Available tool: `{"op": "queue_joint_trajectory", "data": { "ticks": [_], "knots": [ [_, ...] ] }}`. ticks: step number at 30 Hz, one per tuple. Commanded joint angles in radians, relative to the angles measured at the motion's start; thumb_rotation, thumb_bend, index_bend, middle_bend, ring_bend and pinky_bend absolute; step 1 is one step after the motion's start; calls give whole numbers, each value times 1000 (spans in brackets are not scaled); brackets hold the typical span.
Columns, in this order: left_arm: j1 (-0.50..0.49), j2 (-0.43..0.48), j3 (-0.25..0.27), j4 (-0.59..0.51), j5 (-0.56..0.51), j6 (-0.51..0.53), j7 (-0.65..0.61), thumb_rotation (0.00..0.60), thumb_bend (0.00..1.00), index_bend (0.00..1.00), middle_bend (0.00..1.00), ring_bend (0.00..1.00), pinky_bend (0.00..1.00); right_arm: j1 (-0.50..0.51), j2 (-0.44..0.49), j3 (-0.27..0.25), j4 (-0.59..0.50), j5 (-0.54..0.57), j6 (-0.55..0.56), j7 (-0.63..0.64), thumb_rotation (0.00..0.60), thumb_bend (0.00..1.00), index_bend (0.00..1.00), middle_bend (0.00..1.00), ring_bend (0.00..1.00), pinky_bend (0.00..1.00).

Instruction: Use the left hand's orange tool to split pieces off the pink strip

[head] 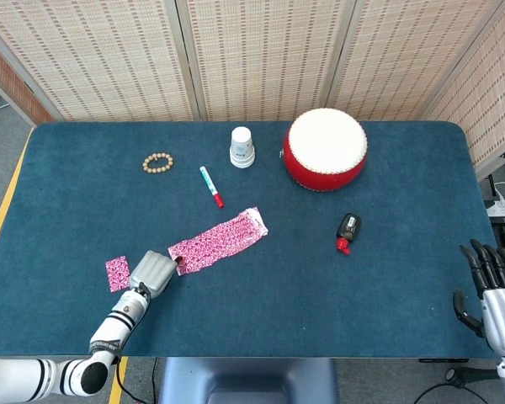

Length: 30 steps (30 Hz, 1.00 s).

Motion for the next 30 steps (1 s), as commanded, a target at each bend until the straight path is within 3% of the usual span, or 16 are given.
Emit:
{"op": "queue_joint_trajectory", "data": {
  "ticks": [1, 16, 30],
  "knots": [
    [-5, -6, -1, 3, -6, -4, -3, 600, 770, 268, 636, 692, 637, 0, 0, 0, -1, 1, -1, -1, 600, 508, 0, 0, 0, 0],
    [-20, -30, -3, 8, -21, 9, -6, 600, 770, 257, 635, 692, 637, 2, 2, -1, -3, 3, -2, -1, 600, 508, 0, 0, 0, 0],
    [-35, -31, 7, 50, -119, -4, 16, 600, 769, 256, 635, 692, 639, 2, 3, -3, -5, 2, -4, -4, 600, 508, 0, 0, 0, 0]
  ]
}}
